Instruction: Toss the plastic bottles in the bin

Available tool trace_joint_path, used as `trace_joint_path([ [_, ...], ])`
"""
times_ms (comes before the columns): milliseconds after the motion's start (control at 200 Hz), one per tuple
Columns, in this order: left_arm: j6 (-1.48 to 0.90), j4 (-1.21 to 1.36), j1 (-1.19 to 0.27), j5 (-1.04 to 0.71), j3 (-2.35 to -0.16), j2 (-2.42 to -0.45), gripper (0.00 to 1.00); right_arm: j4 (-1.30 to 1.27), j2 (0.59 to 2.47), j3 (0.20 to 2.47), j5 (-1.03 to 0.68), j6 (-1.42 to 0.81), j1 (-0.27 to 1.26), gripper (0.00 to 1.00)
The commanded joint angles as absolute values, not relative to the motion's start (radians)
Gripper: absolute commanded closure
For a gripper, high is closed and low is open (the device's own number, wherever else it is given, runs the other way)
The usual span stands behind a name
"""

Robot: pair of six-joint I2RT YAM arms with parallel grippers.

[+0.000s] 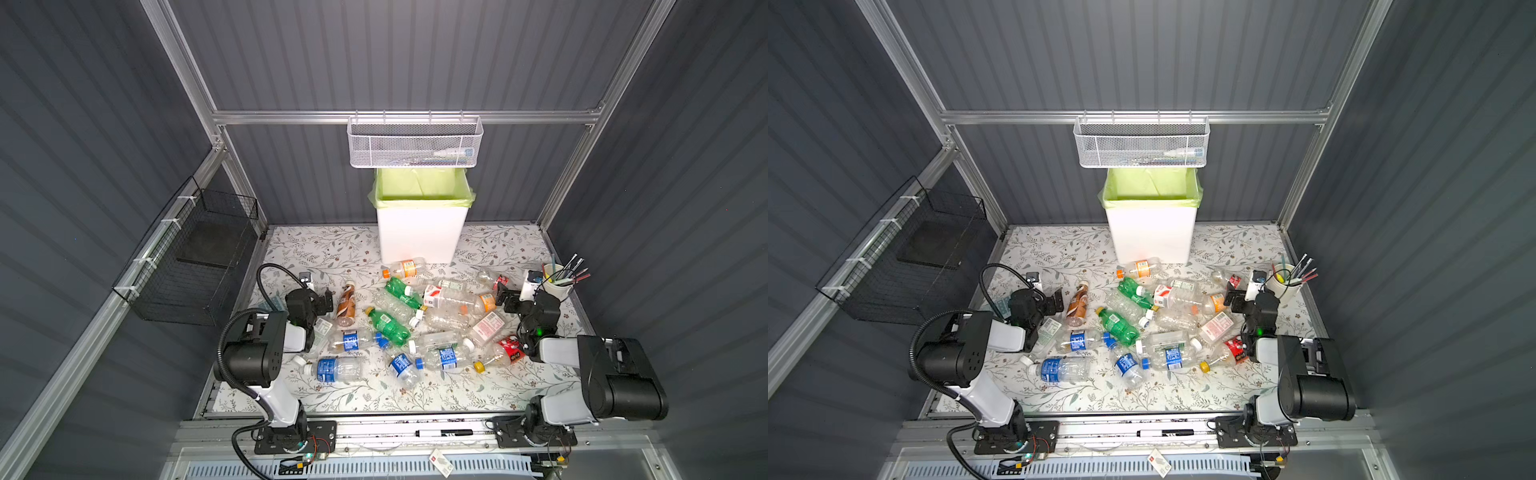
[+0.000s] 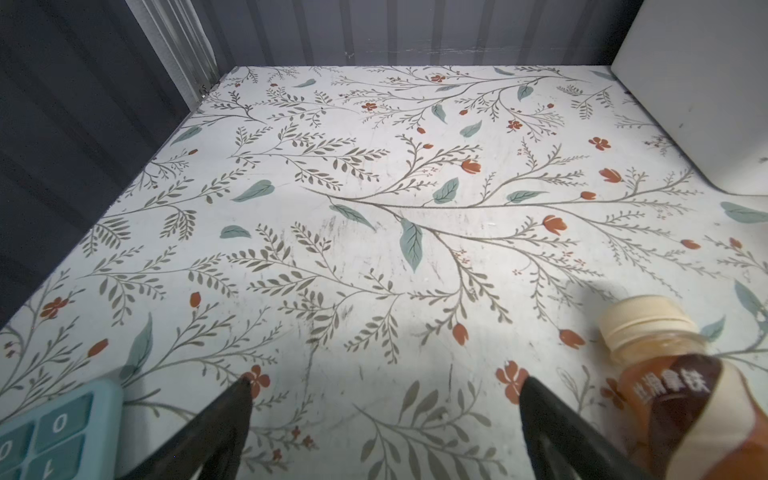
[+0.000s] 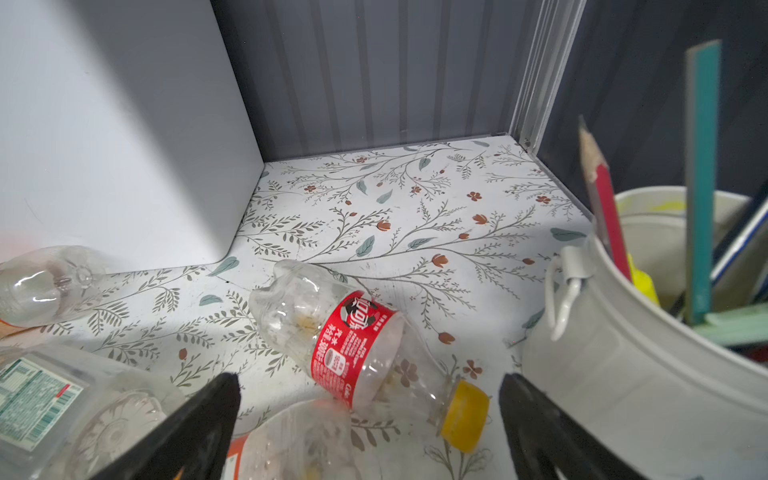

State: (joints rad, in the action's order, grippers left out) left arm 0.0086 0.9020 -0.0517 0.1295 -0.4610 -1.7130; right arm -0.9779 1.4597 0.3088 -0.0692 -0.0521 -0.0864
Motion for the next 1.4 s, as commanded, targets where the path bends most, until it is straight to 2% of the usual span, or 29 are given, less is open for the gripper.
trace_joint_path([
  [0,0.026,0.897,-0.055,0.121,-0.479,-1.718,0.00,-0.983,1.463,0.325,-0.079,-0.064,-0.090,0.01],
  [795,0.023,0.890,-0.054,0.120,-0.482,-1.717,0.00,-0.980,1.463,0.326,-0.080,-0.064,-0.090,0.01],
  [870,-0.013,0.856,-0.051,0.193,-0.496,-1.691,0.00,-0.964,1.449,0.332,-0.062,-0.074,-0.090,0.01],
  [925,-0.035,0.709,-0.049,0.246,-0.542,-1.634,0.00,-0.844,1.384,0.367,-0.045,-0.080,-0.091,0.01],
  [995,-0.058,0.537,-0.050,0.294,-0.613,-1.563,0.00,-0.450,1.266,0.503,-0.039,-0.135,-0.092,0.01],
  [1050,-0.120,0.447,-0.051,0.341,-0.644,-1.497,0.00,-0.268,1.205,0.565,-0.053,-0.186,-0.091,0.01],
  [1296,-0.309,0.196,-0.070,0.358,-0.627,-1.219,0.00,0.188,0.920,0.584,-0.038,-0.507,-0.089,0.03],
  [1391,-0.339,0.121,-0.114,0.382,-0.612,-1.136,0.00,0.350,0.846,0.572,-0.059,-0.602,-0.090,0.01],
])
